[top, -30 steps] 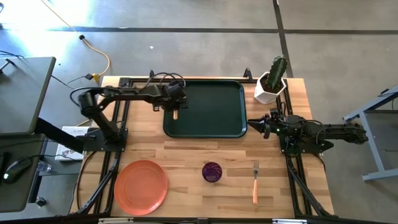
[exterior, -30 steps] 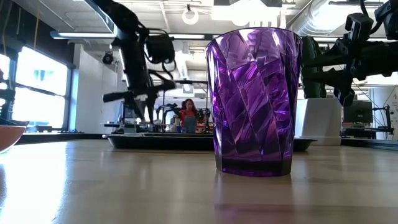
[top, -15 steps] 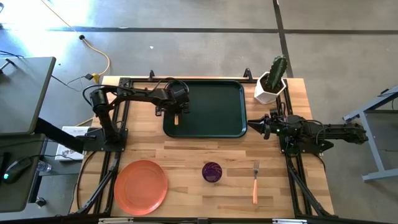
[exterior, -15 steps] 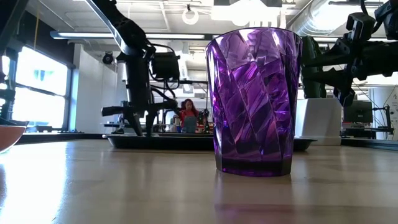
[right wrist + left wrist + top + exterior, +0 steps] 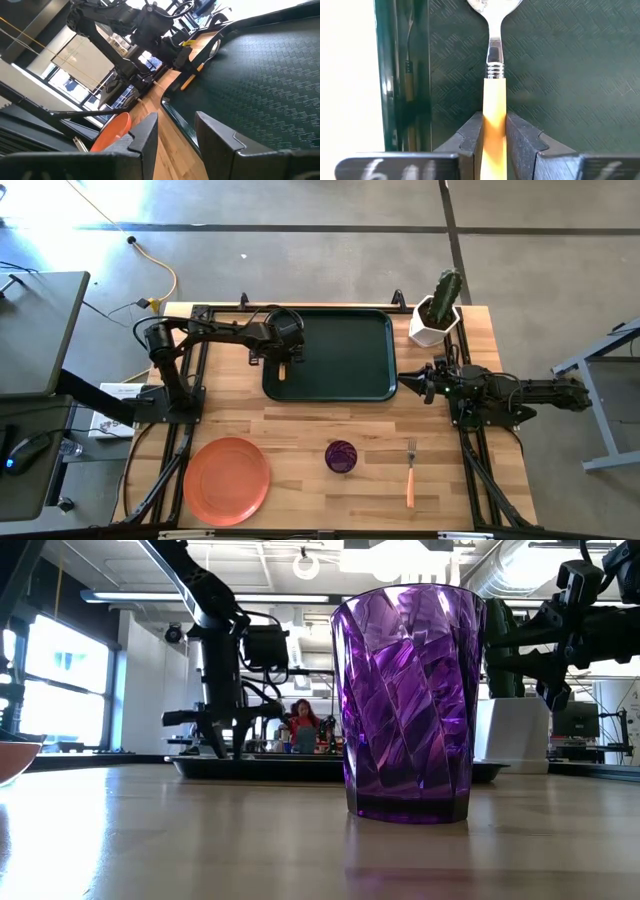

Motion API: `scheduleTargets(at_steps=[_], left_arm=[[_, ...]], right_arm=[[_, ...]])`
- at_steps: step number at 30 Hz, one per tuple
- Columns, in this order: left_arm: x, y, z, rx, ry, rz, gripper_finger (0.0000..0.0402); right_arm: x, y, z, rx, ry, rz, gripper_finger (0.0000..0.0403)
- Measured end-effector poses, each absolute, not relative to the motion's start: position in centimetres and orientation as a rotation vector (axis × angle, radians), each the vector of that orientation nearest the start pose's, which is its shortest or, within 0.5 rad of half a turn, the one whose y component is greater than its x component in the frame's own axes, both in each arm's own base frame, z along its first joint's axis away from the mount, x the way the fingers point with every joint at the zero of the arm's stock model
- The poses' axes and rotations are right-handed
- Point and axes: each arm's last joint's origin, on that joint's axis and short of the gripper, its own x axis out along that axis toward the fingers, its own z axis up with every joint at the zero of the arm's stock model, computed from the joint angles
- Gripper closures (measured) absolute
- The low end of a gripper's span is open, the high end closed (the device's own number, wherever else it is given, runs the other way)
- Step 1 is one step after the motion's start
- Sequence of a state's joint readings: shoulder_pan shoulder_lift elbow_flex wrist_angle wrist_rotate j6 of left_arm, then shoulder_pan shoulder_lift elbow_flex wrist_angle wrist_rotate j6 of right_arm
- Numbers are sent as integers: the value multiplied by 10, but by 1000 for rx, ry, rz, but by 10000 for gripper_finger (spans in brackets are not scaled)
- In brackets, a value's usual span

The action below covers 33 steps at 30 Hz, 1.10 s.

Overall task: Pick and place plate/cup/fork/spoon on tray
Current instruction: Put the orange spoon on the left side of the black tray, then put the light orange fork on the right side of the orange spoon

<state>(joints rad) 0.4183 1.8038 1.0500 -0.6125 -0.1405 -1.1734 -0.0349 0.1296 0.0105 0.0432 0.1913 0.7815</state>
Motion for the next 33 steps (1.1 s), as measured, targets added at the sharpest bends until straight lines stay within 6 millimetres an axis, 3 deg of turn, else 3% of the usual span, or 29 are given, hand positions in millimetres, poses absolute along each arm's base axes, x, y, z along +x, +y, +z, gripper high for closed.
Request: scheduleTargets(at_steps=[13,33], left_arm=[[291,134,143,-1135,938,1222,288],[288,141,143,-1178,994,1132,288]], right_arm=[[104,-9,161,775,-16,-244,281],[104,-9,161,802,-18,-240,281]])
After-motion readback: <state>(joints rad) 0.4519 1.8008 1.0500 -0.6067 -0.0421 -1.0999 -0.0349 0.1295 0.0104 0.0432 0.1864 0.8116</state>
